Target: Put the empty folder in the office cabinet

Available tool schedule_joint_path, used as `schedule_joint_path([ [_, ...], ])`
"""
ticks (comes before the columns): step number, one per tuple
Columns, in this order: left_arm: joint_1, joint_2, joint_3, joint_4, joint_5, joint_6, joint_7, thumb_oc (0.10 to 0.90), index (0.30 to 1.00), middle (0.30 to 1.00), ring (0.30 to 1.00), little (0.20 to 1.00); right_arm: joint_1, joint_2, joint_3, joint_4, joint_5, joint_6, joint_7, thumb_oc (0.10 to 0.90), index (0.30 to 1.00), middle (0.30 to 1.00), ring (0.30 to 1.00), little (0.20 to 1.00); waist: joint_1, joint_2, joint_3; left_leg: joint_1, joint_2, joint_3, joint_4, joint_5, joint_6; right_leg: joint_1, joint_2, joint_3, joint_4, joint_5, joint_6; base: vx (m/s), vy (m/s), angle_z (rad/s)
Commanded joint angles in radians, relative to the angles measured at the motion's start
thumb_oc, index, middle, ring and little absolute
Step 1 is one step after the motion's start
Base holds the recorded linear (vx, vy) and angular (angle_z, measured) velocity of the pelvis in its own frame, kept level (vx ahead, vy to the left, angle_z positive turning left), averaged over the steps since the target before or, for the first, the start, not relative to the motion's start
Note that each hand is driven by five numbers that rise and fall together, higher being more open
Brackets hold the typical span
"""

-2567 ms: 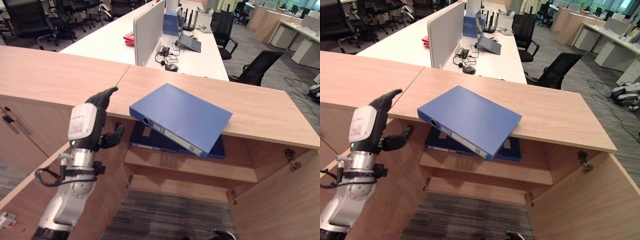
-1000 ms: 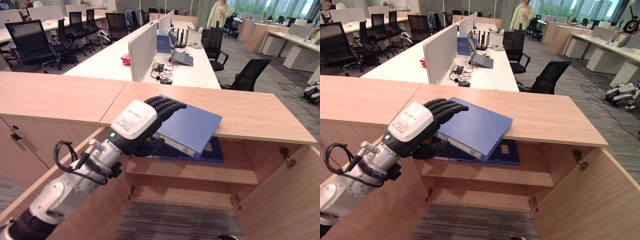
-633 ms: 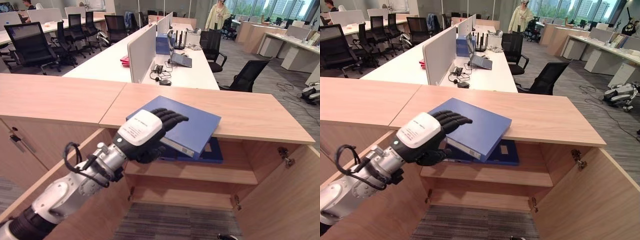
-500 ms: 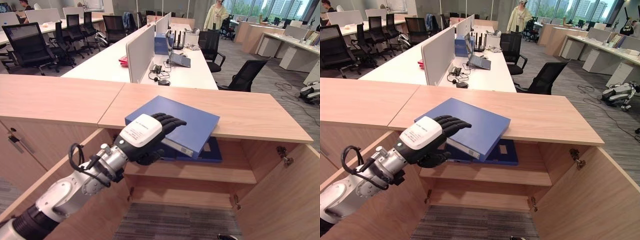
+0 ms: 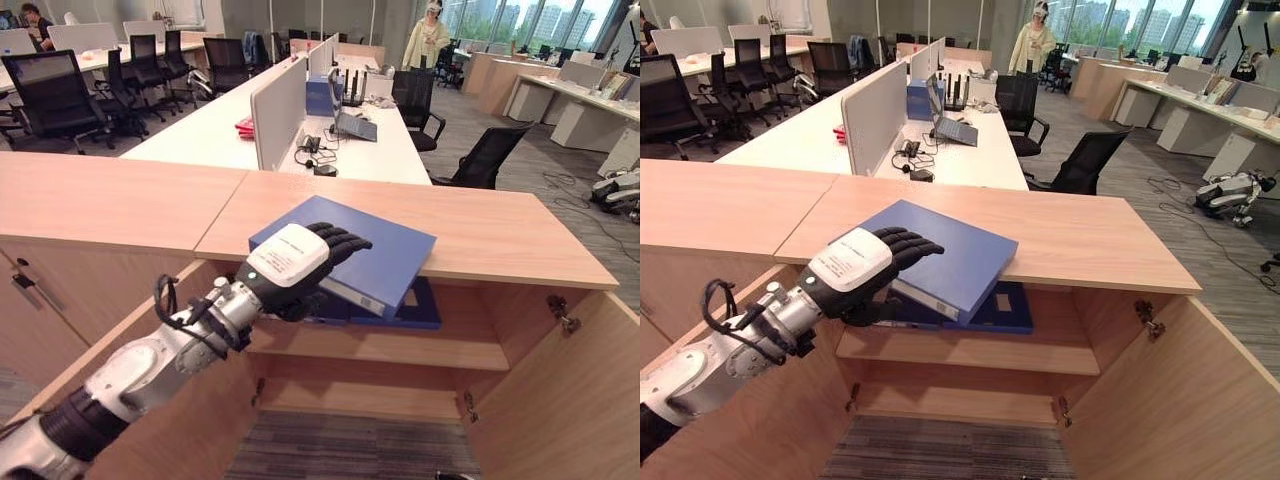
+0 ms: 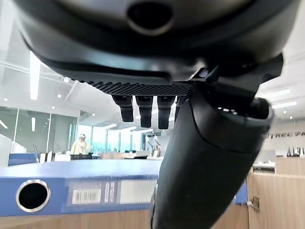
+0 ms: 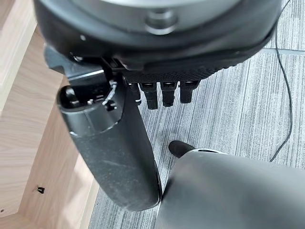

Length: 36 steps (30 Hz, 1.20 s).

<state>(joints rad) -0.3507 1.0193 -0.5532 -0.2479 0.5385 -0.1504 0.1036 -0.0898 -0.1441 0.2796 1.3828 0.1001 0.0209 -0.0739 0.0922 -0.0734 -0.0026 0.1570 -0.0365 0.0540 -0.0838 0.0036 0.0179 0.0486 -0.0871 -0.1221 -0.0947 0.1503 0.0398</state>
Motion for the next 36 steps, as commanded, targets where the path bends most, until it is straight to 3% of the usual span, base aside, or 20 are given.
schedule_joint_path([
  [1, -0.196, -0.003, 0.023, -0.009, 0.029, 0.007, 0.090, 0.800, 0.900, 0.900, 0.900, 0.900, -0.103, -0.032, 0.036, 0.058, 0.010, -0.008, -0.017, 0.800, 0.900, 0.900, 0.900, 0.900, -0.015, 0.027, 0.002, -0.038, -0.024, -0.056, -0.003, -0.085, -0.016, 0.059, 0.041, 0.029, 0.007, -0.084, -0.013, 0.00, 0.000, 0.00],
  [17, -0.270, -0.019, -0.089, 0.108, 0.060, 0.013, 0.093, 0.800, 0.900, 0.900, 0.900, 0.900, -0.101, -0.035, 0.041, 0.057, 0.008, -0.009, -0.022, 0.800, 0.900, 0.900, 0.900, 0.900, -0.024, 0.027, 0.001, -0.035, -0.024, -0.049, -0.003, -0.087, -0.016, 0.060, 0.042, 0.032, 0.007, -0.083, -0.011, 0.00, 0.000, -0.01],
  [25, -0.359, -0.055, -0.210, 0.307, 0.109, 0.034, 0.116, 0.800, 0.900, 0.900, 0.900, 0.900, -0.104, -0.029, 0.051, 0.048, 0.002, -0.013, -0.028, 0.800, 0.900, 0.900, 0.900, 0.900, -0.032, 0.025, 0.002, -0.034, -0.024, -0.050, -0.003, -0.087, -0.016, 0.061, 0.043, 0.036, 0.007, -0.084, -0.011, 0.00, 0.000, 0.00],
  [31, -0.453, -0.152, -0.348, 0.565, 0.149, 0.051, 0.149, 0.800, 0.900, 0.900, 0.900, 0.900, -0.116, -0.026, 0.062, 0.044, 0.001, -0.014, -0.033, 0.800, 0.900, 0.900, 0.900, 0.900, -0.040, 0.022, 0.003, -0.035, -0.024, -0.049, -0.003, -0.086, -0.016, 0.062, 0.043, 0.036, 0.007, -0.085, -0.011, 0.00, 0.000, 0.00],
  [32, -0.459, -0.174, -0.360, 0.604, 0.152, 0.057, 0.148, 0.551, 0.526, 0.526, 0.526, 0.526, -0.120, -0.025, 0.066, 0.042, 0.001, -0.016, -0.035, 0.800, 0.900, 0.900, 0.900, 0.900, -0.044, 0.021, 0.004, -0.035, -0.024, -0.047, -0.003, -0.086, -0.016, 0.062, 0.043, 0.037, 0.007, -0.085, -0.011, 0.00, 0.000, 0.00],
  [33, -0.469, -0.196, -0.374, 0.639, 0.155, 0.057, 0.155, 0.400, 0.300, 0.300, 0.300, 0.300, -0.121, -0.027, 0.066, 0.041, 0.001, -0.016, -0.035, 0.800, 0.900, 0.900, 0.900, 0.900, -0.044, 0.021, 0.003, -0.035, -0.024, -0.048, -0.003, -0.086, -0.015, 0.063, 0.043, 0.037, 0.007, -0.086, -0.011, 0.00, 0.000, 0.00],
  [36, -0.477, -0.234, -0.393, 0.696, 0.161, 0.063, 0.162, 0.400, 0.300, 0.300, 0.300, 0.300, -0.124, -0.029, 0.068, 0.036, 0.000, -0.017, -0.038, 0.800, 0.900, 0.900, 0.900, 0.900, -0.048, 0.019, 0.003, -0.035, -0.024, -0.049, -0.003, -0.088, -0.015, 0.061, 0.043, 0.036, 0.007, -0.086, -0.010, 0.00, 0.000, 0.00],
])
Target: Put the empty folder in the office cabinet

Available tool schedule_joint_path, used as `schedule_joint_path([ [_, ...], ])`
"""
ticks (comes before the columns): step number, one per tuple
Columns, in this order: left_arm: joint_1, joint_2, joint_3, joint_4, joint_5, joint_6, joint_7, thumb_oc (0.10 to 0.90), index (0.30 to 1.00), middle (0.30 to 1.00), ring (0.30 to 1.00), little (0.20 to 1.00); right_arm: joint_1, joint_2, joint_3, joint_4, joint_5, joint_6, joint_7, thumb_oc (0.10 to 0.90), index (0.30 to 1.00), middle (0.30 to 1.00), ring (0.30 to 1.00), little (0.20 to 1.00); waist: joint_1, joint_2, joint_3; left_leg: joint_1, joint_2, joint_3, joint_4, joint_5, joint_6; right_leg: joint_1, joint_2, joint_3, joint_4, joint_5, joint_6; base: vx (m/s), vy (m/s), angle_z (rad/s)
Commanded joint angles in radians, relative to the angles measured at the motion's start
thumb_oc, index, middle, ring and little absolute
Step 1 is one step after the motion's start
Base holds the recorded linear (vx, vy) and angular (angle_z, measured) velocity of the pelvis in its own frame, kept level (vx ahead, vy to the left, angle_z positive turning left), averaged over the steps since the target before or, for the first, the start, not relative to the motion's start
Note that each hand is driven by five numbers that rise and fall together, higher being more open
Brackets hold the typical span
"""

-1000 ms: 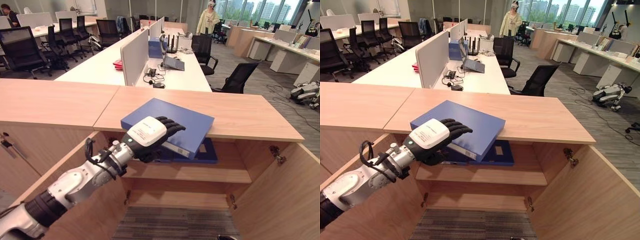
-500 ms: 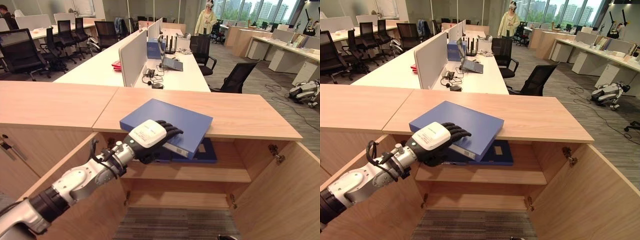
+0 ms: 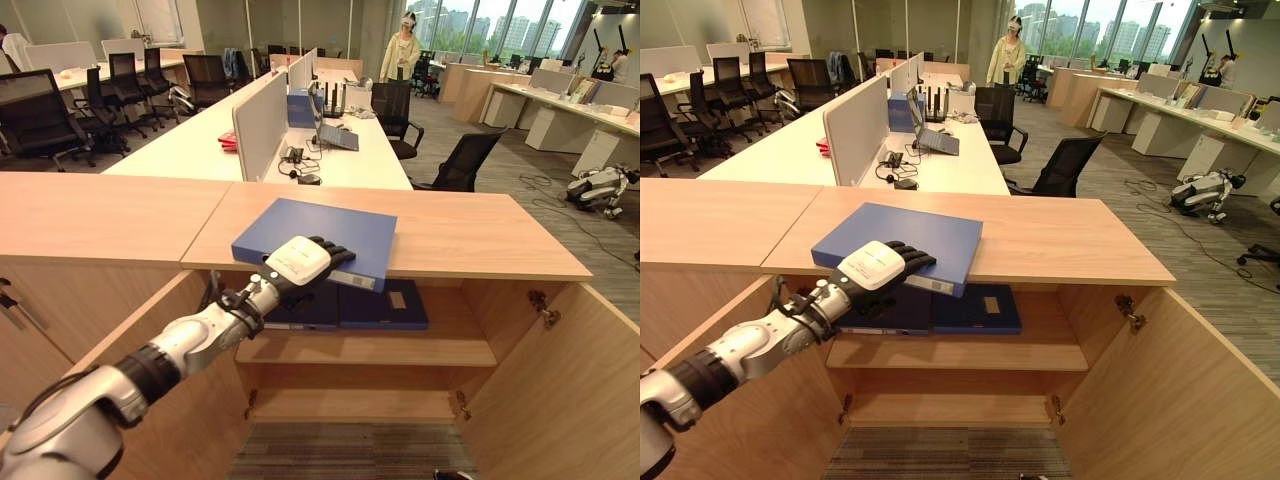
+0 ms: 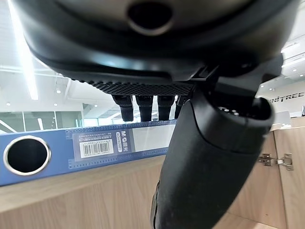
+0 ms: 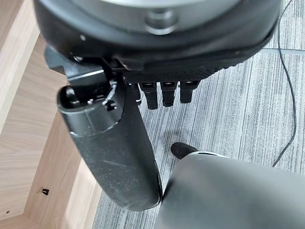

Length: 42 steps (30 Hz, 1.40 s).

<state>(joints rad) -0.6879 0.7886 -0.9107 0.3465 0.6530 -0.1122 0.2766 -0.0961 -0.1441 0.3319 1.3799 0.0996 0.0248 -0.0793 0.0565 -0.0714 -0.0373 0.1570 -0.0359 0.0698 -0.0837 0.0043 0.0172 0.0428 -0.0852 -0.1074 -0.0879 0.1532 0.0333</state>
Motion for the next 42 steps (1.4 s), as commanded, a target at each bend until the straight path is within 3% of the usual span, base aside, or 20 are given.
schedule_joint_path([
  [1, -0.139, -0.011, -0.037, 0.110, 0.047, 0.023, -0.008, 0.400, 0.300, 0.300, 0.300, 0.300, -0.118, -0.030, 0.015, 0.037, 0.000, -0.021, -0.033, 0.800, 0.900, 0.900, 0.900, 0.900, -0.013, 0.018, 0.037, -0.036, -0.025, -0.065, -0.004, -0.088, -0.014, 0.066, 0.041, 0.022, 0.001, -0.088, -0.004, 0.00, 0.000, 0.00],
  [8, -0.104, -0.013, -0.012, 0.117, 0.044, 0.023, 0.007, 0.400, 0.300, 0.300, 0.300, 0.300, -0.110, -0.037, 0.007, 0.039, 0.003, -0.022, -0.038, 0.800, 0.900, 0.900, 0.900, 0.900, -0.015, 0.016, 0.036, -0.033, -0.023, -0.061, -0.004, -0.089, -0.013, 0.065, 0.042, 0.026, 0.001, -0.087, -0.003, 0.00, 0.000, 0.00],
  [16, 0.007, -0.014, 0.104, 0.045, 0.015, 0.022, 0.019, 0.400, 0.300, 0.300, 0.300, 0.300, -0.096, -0.037, -0.012, 0.042, 0.004, -0.024, -0.041, 0.800, 0.900, 0.900, 0.900, 0.900, -0.011, 0.011, 0.033, -0.035, -0.022, -0.061, -0.004, -0.089, -0.011, 0.067, 0.044, 0.028, 0.001, -0.090, -0.004, 0.00, 0.000, 0.00],
  [18, 0.085, -0.010, 0.208, -0.081, -0.012, 0.017, 0.019, 0.400, 0.300, 0.300, 0.300, 0.300, -0.089, -0.034, -0.027, 0.039, 0.005, -0.027, -0.042, 0.800, 0.900, 0.900, 0.900, 0.900, -0.006, 0.007, 0.035, -0.040, -0.024, -0.059, -0.004, -0.079, -0.011, 0.062, 0.042, 0.026, 0.001, -0.082, -0.006, 0.00, 0.000, 0.00],
  [25, 0.277, -0.034, 0.432, -0.419, -0.097, -0.006, -0.016, 0.400, 0.300, 0.300, 0.300, 0.300, -0.078, -0.028, -0.042, 0.052, 0.011, -0.033, -0.044, 0.800, 0.900, 0.900, 0.900, 0.900, 0.003, 0.006, 0.034, -0.037, -0.021, -0.064, -0.004, -0.088, -0.008, 0.066, 0.044, 0.029, 0.001, -0.088, -0.006, 0.01, -0.001, 0.00],
  [28, 0.388, -0.104, 0.511, -0.647, -0.265, -0.008, -0.117, 0.400, 0.300, 0.300, 0.300, 0.300, -0.080, -0.037, -0.045, 0.072, 0.016, -0.042, -0.045, 0.800, 0.900, 0.900, 0.900, 0.900, 0.002, 0.014, 0.034, -0.040, -0.021, -0.064, -0.004, -0.082, -0.006, 0.067, 0.042, 0.028, 0.001, -0.082, -0.006, 0.00, -0.003, 0.04],
  [30, 0.482, -0.156, 0.540, -0.853, -0.530, -0.014, -0.195, 0.400, 0.300, 0.300, 0.300, 0.300, -0.089, -0.046, -0.040, 0.094, 0.024, -0.051, -0.027, 0.800, 0.900, 0.900, 0.900, 0.900, 0.001, 0.027, 0.029, -0.042, -0.020, -0.058, -0.004, -0.073, -0.006, 0.064, 0.040, 0.025, 0.001, -0.072, -0.007, 0.00, 0.000, 0.00],
  [31, 0.485, -0.155, 0.543, -0.856, -0.532, -0.012, -0.196, 0.400, 0.300, 0.300, 0.300, 0.300, -0.089, -0.046, -0.039, 0.095, 0.024, -0.052, -0.027, 0.800, 0.900, 0.900, 0.900, 0.900, 0.001, 0.027, 0.029, -0.042, -0.020, -0.057, -0.004, -0.073, -0.006, 0.064, 0.040, 0.025, 0.001, -0.072, -0.007, 0.00, 0.000, 0.00],
  [32, 0.530, -0.165, 0.566, -0.922, -0.726, -0.021, -0.196, 0.400, 0.300, 0.300, 0.300, 0.300, -0.095, -0.045, -0.034, 0.103, 0.025, -0.053, -0.013, 0.800, 0.900, 0.900, 0.900, 0.900, 0.005, 0.036, 0.025, -0.043, -0.020, -0.055, -0.004, -0.068, -0.006, 0.063, 0.039, 0.025, 0.001, -0.065, -0.008, 0.00, 0.000, 0.00],
  [33, 0.532, -0.165, 0.568, -0.923, -0.727, -0.021, -0.196, 0.400, 0.300, 0.300, 0.300, 0.300, -0.095, -0.045, -0.033, 0.103, 0.026, -0.053, -0.013, 0.800, 0.900, 0.900, 0.900, 0.900, 0.004, 0.036, 0.024, -0.043, -0.020, -0.055, -0.004, -0.068, -0.006, 0.063, 0.039, 0.025, 0.001, -0.065, -0.008, 0.00, 0.000, 0.00],
  [34, 0.553, -0.180, 0.582, -0.947, -0.824, -0.031, -0.199, 0.400, 0.300, 0.300, 0.300, 0.300, -0.099, -0.042, -0.029, 0.107, 0.027, -0.053, -0.001, 0.800, 0.900, 0.900, 0.900, 0.900, 0.005, 0.039, 0.021, -0.044, -0.019, -0.055, -0.004, -0.065, -0.007, 0.062, 0.039, 0.026, 0.001, -0.063, -0.009, 0.00, 0.000, 0.00],
  [37, 0.596, -0.283, 0.590, -0.990, -1.083, -0.069, -0.227, 0.400, 0.300, 0.300, 0.300, 0.300, -0.107, -0.033, -0.027, 0.102, 0.027, -0.057, 0.030, 0.800, 0.900, 0.900, 0.900, 0.900, 0.011, 0.043, 0.014, -0.046, -0.015, -0.056, -0.004, -0.060, -0.010, 0.061, 0.039, 0.026, 0.001, -0.061, -0.014, 0.00, 0.000, 0.00],
  [42, 0.604, -0.316, 0.562, -1.027, -1.216, -0.086, -0.270, 0.400, 0.300, 0.300, 0.300, 0.300, -0.107, -0.029, -0.036, 0.099, 0.025, -0.063, 0.040, 0.800, 0.900, 0.900, 0.900, 0.900, 0.016, 0.044, 0.012, -0.045, -0.015, -0.059, -0.004, -0.060, -0.012, 0.062, 0.040, 0.026, 0.001, -0.061, -0.018, 0.00, 0.000, 0.00],
])
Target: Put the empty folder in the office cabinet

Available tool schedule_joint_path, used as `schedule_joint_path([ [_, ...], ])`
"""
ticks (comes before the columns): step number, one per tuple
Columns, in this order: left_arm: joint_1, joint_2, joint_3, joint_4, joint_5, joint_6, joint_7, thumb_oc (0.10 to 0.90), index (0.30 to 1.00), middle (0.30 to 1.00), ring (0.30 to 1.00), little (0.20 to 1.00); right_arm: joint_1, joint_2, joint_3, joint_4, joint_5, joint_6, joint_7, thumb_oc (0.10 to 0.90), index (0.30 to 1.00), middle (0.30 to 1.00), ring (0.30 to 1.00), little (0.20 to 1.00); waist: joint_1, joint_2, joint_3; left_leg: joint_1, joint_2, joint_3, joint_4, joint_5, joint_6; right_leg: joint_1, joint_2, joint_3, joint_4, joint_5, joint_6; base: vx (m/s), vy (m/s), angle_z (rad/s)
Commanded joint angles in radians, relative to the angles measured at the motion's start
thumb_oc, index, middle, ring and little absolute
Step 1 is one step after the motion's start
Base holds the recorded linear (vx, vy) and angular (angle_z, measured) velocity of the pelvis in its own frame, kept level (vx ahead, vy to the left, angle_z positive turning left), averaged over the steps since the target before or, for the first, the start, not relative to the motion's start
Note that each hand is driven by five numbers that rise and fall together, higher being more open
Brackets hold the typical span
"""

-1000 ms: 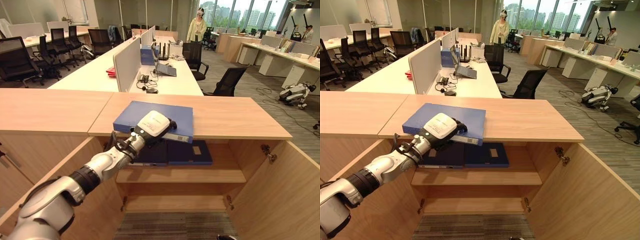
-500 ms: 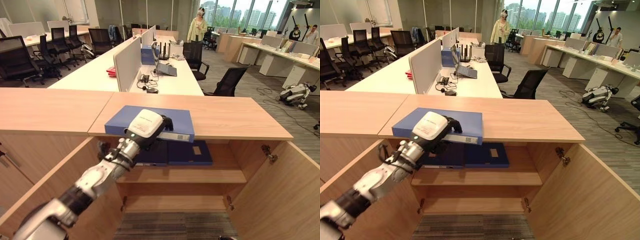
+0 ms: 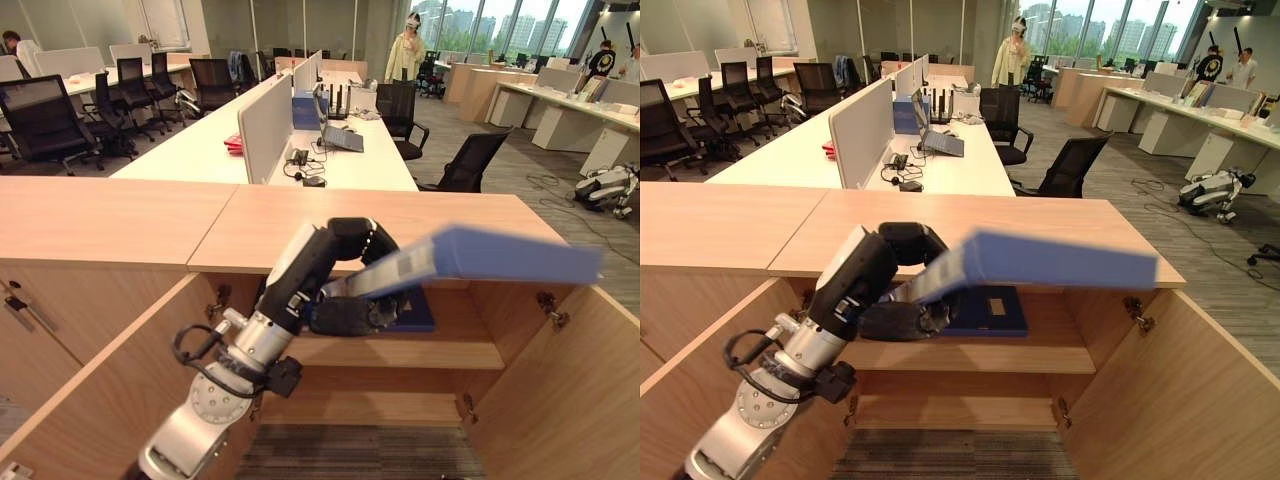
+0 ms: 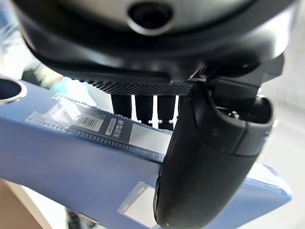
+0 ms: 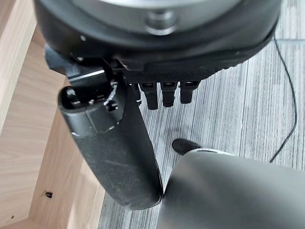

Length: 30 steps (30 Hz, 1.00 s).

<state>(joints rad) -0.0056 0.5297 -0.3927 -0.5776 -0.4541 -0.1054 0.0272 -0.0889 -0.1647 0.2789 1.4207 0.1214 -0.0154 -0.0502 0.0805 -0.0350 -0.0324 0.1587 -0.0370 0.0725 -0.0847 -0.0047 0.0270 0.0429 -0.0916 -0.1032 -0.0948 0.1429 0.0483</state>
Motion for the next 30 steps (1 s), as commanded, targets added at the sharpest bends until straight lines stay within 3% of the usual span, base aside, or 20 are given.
schedule_joint_path([
  [1, -0.078, -0.057, 0.044, -0.103, -0.109, -0.093, -0.021, 0.400, 0.300, 0.300, 0.300, 0.300, -0.115, -0.008, 0.017, 0.058, 0.003, -0.023, 0.011, 0.800, 0.900, 0.900, 0.900, 0.900, -0.008, 0.008, 0.007, -0.047, -0.014, -0.062, -0.003, -0.051, -0.022, 0.062, 0.047, 0.022, 0.008, -0.050, -0.033, 0.00, 0.000, 0.00],
  [10, 0.050, -0.059, 0.051, -0.043, -0.110, -0.047, -0.065, 0.400, 0.300, 0.300, 0.300, 0.300, -0.125, -0.012, -0.009, -0.041, 0.034, -0.028, 0.022, 0.800, 0.900, 0.900, 0.900, 0.900, -0.002, 0.008, 0.018, -0.048, -0.010, -0.067, -0.003, -0.047, -0.023, 0.061, 0.046, 0.021, 0.008, -0.050, -0.035, 0.00, 0.000, 0.00],
  [14, 0.139, -0.002, 0.095, -0.001, -0.016, -0.011, -0.080, 0.400, 0.300, 0.300, 0.300, 0.300, -0.104, -0.033, -0.036, -0.240, 0.071, -0.037, 0.025, 0.800, 0.900, 0.900, 0.900, 0.900, -0.002, 0.006, 0.029, -0.051, -0.009, -0.067, -0.003, -0.044, -0.023, 0.057, 0.046, 0.021, 0.008, -0.047, -0.033, 0.00, 0.000, 0.00],
  [19, 0.235, 0.105, 0.184, 0.094, 0.179, 0.019, -0.089, 0.400, 0.300, 0.300, 0.300, 0.300, 0.015, -0.112, -0.097, -0.666, 0.060, -0.036, 0.043, 0.800, 0.900, 0.900, 0.900, 0.900, -0.011, -0.005, 0.055, -0.057, -0.010, -0.072, -0.003, -0.040, -0.022, 0.047, 0.045, 0.019, 0.008, -0.043, -0.027, 0.00, 0.000, 0.00],
  [23, 0.276, 0.079, 0.207, 0.233, 0.234, 0.025, -0.086, 0.400, 0.300, 0.300, 0.300, 0.300, 0.052, -0.164, -0.134, -0.849, 0.042, -0.050, 0.055, 0.800, 0.900, 0.900, 0.900, 0.900, -0.021, -0.009, 0.067, -0.065, -0.010, -0.075, -0.003, -0.035, -0.021, 0.040, 0.045, 0.015, 0.008, -0.042, -0.020, 0.00, 0.000, 0.00],
  [30, 0.294, 0.022, 0.266, 0.317, 0.262, 0.026, -0.069, 0.400, 0.300, 0.300, 0.300, 0.300, 0.062, -0.213, -0.149, -0.987, 0.010, -0.067, 0.071, 0.800, 0.900, 0.900, 0.900, 0.900, -0.029, -0.009, 0.073, -0.068, -0.011, -0.077, -0.003, -0.033, -0.018, 0.035, 0.045, 0.016, 0.008, -0.042, -0.016, 0.00, 0.000, 0.00],
])
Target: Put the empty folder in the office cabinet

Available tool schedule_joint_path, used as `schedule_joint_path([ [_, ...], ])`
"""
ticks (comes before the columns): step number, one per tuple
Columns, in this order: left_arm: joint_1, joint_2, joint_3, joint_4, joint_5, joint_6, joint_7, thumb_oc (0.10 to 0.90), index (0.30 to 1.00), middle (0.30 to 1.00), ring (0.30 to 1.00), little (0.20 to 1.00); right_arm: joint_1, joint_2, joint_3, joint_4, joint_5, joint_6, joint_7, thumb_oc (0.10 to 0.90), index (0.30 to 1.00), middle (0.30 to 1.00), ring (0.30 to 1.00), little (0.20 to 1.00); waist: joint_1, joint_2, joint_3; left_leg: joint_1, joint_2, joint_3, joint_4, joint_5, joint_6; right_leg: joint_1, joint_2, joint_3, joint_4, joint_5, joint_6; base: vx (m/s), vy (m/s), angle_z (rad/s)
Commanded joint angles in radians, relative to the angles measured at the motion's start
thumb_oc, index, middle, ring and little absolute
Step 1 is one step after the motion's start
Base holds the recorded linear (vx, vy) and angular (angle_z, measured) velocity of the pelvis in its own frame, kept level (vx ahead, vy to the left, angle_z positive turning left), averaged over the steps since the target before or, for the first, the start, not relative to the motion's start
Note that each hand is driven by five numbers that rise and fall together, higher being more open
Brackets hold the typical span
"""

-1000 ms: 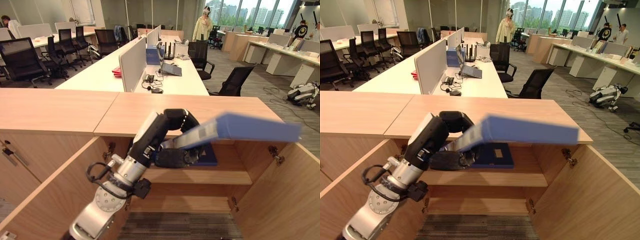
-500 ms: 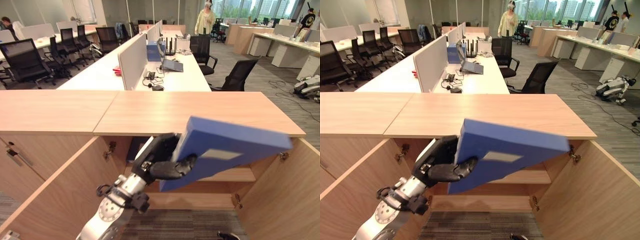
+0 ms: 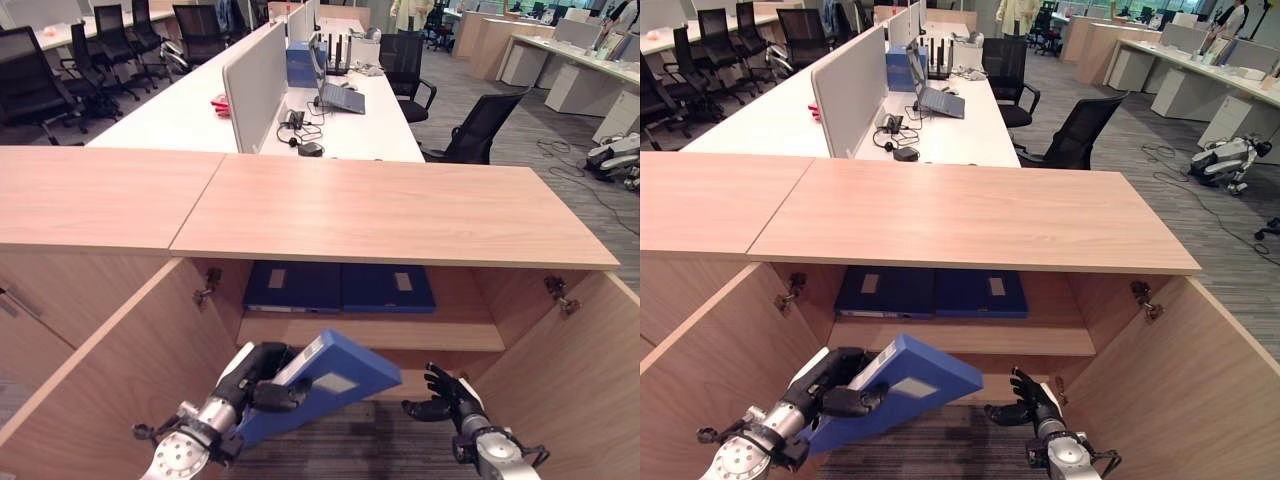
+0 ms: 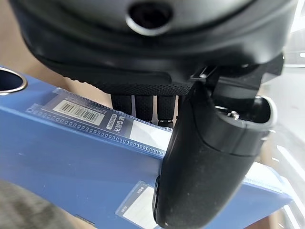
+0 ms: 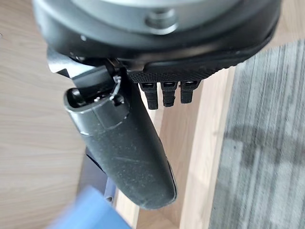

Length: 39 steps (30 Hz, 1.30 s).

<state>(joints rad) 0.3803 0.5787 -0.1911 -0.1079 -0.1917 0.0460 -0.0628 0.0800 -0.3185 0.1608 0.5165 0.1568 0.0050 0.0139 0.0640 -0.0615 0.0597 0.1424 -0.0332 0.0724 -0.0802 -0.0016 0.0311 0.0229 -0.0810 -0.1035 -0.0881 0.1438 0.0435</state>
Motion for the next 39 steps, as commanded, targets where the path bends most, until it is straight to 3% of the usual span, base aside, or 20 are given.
schedule_joint_path([
  [1, -0.096, -0.036, 0.074, -0.152, -0.001, -0.127, 0.029, 0.400, 0.300, 0.300, 0.300, 0.300, -0.114, -0.065, -0.025, -0.108, -0.022, -0.092, 0.015, 0.800, 0.900, 0.900, 0.900, 0.900, -0.012, 0.017, -0.019, -0.054, -0.015, -0.077, -0.007, -0.035, -0.022, 0.054, 0.035, 0.017, 0.001, -0.044, -0.011, 0.00, 0.000, 0.00],
  [8, -0.143, -0.040, 0.068, -0.150, 0.000, -0.131, 0.043, 0.400, 0.300, 0.300, 0.300, 0.300, -0.150, -0.059, 0.032, -0.181, 0.030, -0.110, 0.054, 0.800, 0.900, 0.900, 0.900, 0.900, -0.007, 0.012, -0.017, -0.054, -0.014, -0.076, -0.007, -0.033, -0.023, 0.055, 0.035, 0.017, 0.001, -0.044, -0.011, 0.00, 0.000, 0.00],
  [14, -0.222, -0.048, 0.023, -0.148, -0.024, -0.135, 0.048, 0.400, 0.300, 0.300, 0.300, 0.300, -0.227, -0.069, 0.142, -0.205, 0.054, -0.123, 0.089, 0.800, 0.900, 0.900, 0.900, 0.900, 0.003, 0.005, -0.016, -0.052, -0.013, -0.076, -0.007, -0.031, -0.024, 0.059, 0.033, 0.016, 0.001, -0.044, -0.012, 0.00, 0.000, 0.00],
  [24, -0.250, -0.090, 0.019, -0.285, -0.183, -0.161, 0.036, 0.400, 0.300, 0.300, 0.300, 0.300, -0.313, -0.078, 0.206, -0.109, 0.076, -0.118, 0.095, 0.800, 0.900, 0.900, 0.900, 0.900, 0.011, 0.013, -0.031, -0.050, -0.012, -0.074, -0.007, -0.032, -0.024, 0.065, 0.031, 0.014, 0.001, -0.046, -0.014, 0.00, 0.000, 0.00],
  [39, -0.274, 0.152, -0.061, -0.354, -0.170, -0.177, -0.006, 0.400, 0.300, 0.300, 0.300, 0.300, -0.441, -0.226, 0.279, -0.217, 0.066, -0.145, 0.064, 0.800, 0.900, 0.900, 0.900, 0.900, 0.013, 0.016, -0.032, -0.043, -0.009, -0.067, -0.007, -0.040, -0.028, 0.067, 0.027, 0.012, 0.001, -0.043, -0.011, 0.00, 0.000, 0.00],
])
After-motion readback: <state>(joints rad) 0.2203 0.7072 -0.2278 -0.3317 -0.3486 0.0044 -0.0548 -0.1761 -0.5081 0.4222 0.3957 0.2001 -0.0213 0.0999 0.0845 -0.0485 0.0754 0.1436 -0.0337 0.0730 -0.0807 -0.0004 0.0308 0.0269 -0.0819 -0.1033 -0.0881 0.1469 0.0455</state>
